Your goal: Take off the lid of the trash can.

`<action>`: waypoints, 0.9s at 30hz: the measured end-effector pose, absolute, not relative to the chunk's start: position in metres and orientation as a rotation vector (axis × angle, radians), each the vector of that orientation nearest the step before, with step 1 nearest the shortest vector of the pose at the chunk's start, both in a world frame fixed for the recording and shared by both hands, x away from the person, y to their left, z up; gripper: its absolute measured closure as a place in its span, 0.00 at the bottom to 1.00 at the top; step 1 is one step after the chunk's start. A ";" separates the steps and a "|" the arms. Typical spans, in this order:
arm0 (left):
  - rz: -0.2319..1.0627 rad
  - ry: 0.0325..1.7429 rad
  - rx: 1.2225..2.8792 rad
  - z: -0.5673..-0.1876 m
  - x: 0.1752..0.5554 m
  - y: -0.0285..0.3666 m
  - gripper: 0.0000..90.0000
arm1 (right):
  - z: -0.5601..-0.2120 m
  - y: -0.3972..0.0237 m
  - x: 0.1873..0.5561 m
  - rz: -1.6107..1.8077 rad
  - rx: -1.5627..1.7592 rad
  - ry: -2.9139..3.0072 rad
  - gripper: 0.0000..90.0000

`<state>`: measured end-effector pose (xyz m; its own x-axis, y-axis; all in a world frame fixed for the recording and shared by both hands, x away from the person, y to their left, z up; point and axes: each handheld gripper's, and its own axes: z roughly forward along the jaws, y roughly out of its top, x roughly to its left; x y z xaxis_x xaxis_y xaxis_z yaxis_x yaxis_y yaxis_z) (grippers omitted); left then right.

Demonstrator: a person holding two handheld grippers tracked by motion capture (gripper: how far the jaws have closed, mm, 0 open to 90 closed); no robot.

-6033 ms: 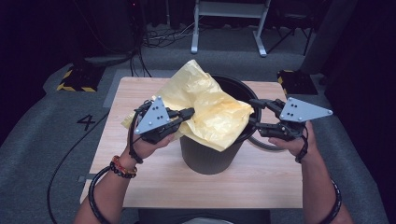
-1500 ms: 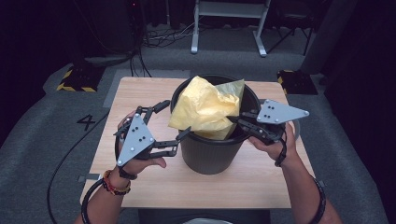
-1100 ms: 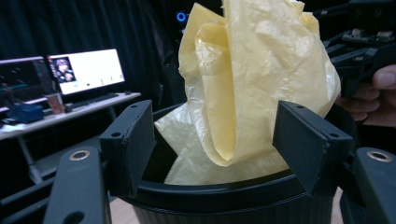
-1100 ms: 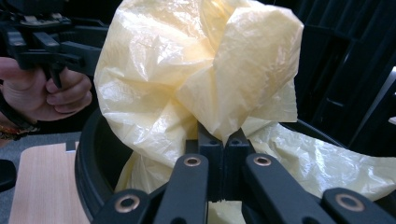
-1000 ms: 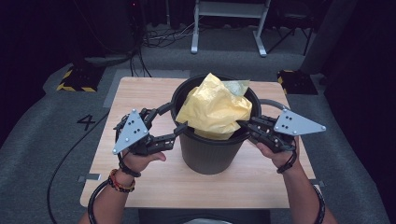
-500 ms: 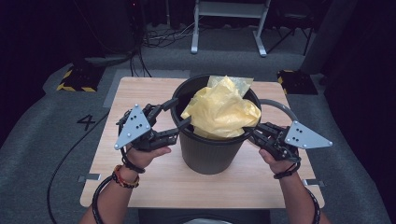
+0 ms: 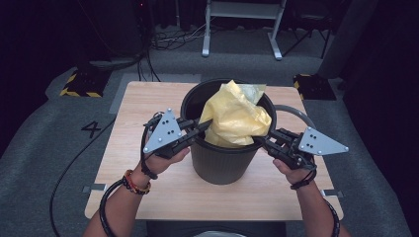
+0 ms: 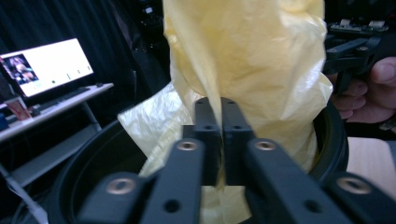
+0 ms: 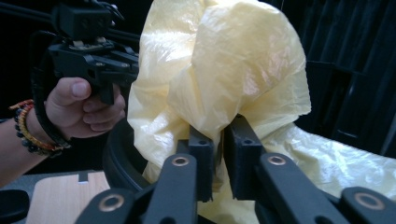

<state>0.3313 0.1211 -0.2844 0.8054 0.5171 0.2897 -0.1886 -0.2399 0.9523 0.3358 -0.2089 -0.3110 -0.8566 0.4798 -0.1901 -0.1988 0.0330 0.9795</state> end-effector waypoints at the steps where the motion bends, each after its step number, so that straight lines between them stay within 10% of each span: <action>1: 0.682 0.256 1.695 -0.284 0.331 0.121 1.00 | -0.310 -0.209 0.336 1.867 0.283 1.847 0.86; 4: 0.714 0.277 1.686 -0.281 0.329 0.121 1.00 | -0.306 -0.207 0.336 1.766 0.321 1.907 0.55; 11: 0.831 0.366 1.659 -0.271 0.326 0.126 1.00 | -0.293 -0.212 0.326 1.680 0.302 1.871 0.30; 24: 0.937 0.262 1.755 -0.272 0.314 0.106 1.00 | -0.267 -0.194 0.321 1.644 0.232 1.859 0.32; 27: 0.950 0.222 1.787 -0.275 0.310 0.101 1.00 | -0.267 -0.190 0.323 1.627 0.240 1.878 0.56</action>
<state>0.3097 0.1011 -0.2749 0.6676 0.5556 0.4955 -0.2779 -0.4316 0.8582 0.3232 -0.1897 -0.2672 -0.7824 0.5221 -0.3395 -0.2617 0.2191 0.9400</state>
